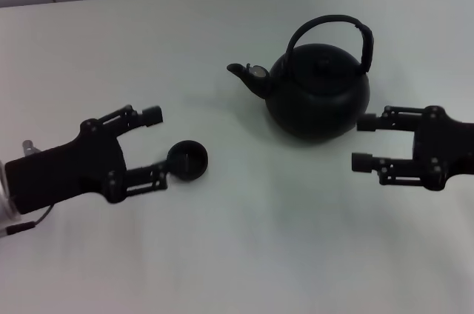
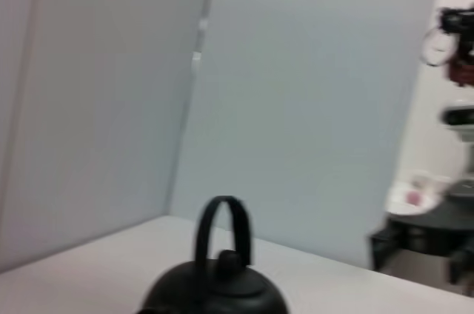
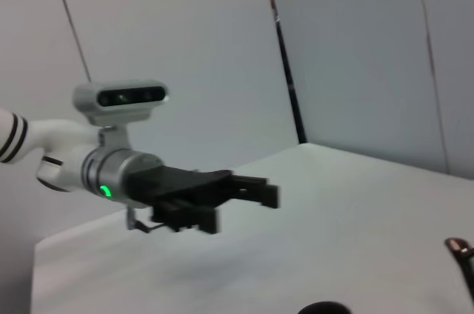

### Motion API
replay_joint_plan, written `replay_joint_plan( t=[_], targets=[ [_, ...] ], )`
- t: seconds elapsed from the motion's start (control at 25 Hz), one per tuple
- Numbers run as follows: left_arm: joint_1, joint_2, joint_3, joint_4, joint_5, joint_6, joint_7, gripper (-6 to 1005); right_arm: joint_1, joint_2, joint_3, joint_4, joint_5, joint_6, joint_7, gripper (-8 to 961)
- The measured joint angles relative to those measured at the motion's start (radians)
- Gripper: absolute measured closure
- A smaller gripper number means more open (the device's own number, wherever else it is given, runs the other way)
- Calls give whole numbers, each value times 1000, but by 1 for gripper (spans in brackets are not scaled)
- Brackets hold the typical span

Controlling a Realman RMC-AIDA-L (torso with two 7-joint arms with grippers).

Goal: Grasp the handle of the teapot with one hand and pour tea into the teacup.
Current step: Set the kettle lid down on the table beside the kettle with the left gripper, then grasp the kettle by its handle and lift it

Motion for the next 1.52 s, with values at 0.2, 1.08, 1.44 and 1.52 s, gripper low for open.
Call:
replay_joint_plan(
  t=[0.2,1.08,1.44,1.52],
  targets=[
    [41,4,94,176,9,15,-146,135,1,5,85,3,0,3,0,257],
    [77,3,126,442,157,48,-268,136,30,36,211,161,10,271,-65,256],
    [69,2,124,435,159,30,-261,135,65,38,214,234,45,411,-105,256],
    [69,2,124,435,159,27,-262,135,69,38,215,247,78,439,-115,256]
  ],
)
